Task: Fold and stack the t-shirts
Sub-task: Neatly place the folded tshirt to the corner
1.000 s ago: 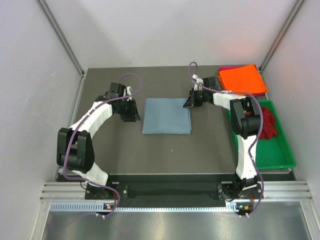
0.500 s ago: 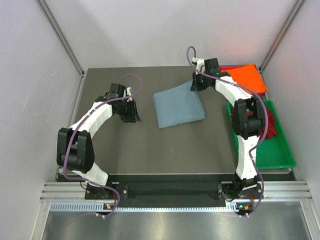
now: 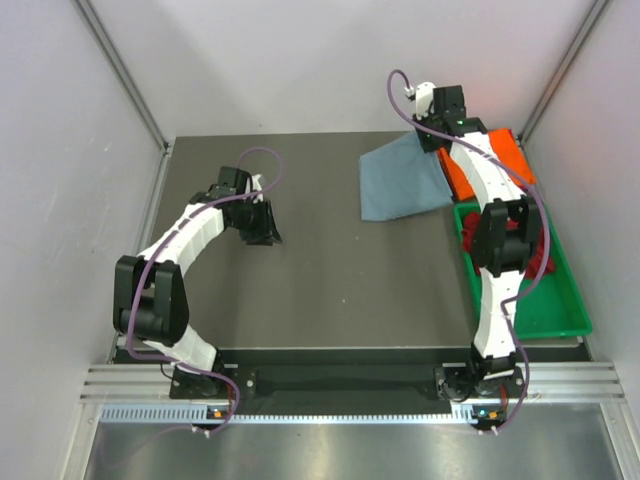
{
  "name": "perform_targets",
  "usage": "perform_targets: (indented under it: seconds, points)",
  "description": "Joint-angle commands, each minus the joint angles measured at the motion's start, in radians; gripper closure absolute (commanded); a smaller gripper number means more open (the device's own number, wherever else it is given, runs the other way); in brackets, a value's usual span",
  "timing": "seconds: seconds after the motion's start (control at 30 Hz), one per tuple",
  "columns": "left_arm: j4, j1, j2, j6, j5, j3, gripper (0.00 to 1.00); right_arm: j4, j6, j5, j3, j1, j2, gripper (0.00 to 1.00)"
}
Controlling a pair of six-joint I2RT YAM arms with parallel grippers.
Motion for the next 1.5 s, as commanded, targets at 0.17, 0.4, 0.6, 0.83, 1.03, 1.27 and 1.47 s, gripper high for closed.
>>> perform_targets:
  seconds: [0.17, 0.4, 0.6, 0.83, 1.03, 1.27, 1.47]
  points:
    - [0.002, 0.004, 0.002, 0.014, 0.043, 0.013, 0.64, -0.037, -0.146, 0.055, 0.128, -0.077, -0.016, 1.0]
    - [-0.001, 0.009, 0.023, 0.009, 0.059, 0.025, 0.64, -0.069, -0.171, 0.029, 0.14, -0.12, -0.048, 1.0]
    - [0.001, 0.012, 0.032, 0.006, 0.078, 0.028, 0.64, -0.144, -0.2, 0.001, 0.236, -0.163, -0.005, 1.0]
    - [0.011, 0.013, 0.04, 0.0, 0.11, 0.03, 0.64, -0.156, -0.237, 0.046, 0.241, -0.209, -0.017, 1.0]
    - [0.013, 0.013, 0.043, -0.002, 0.121, 0.021, 0.64, -0.117, -0.281, -0.017, 0.261, -0.249, -0.007, 1.0]
    - [0.016, 0.015, 0.052, -0.005, 0.129, 0.024, 0.64, -0.09, -0.333, -0.036, 0.347, -0.288, 0.061, 1.0]
    - [0.011, 0.015, 0.062, -0.003, 0.118, 0.021, 0.64, -0.011, -0.378, -0.039, 0.37, -0.315, 0.112, 1.0]
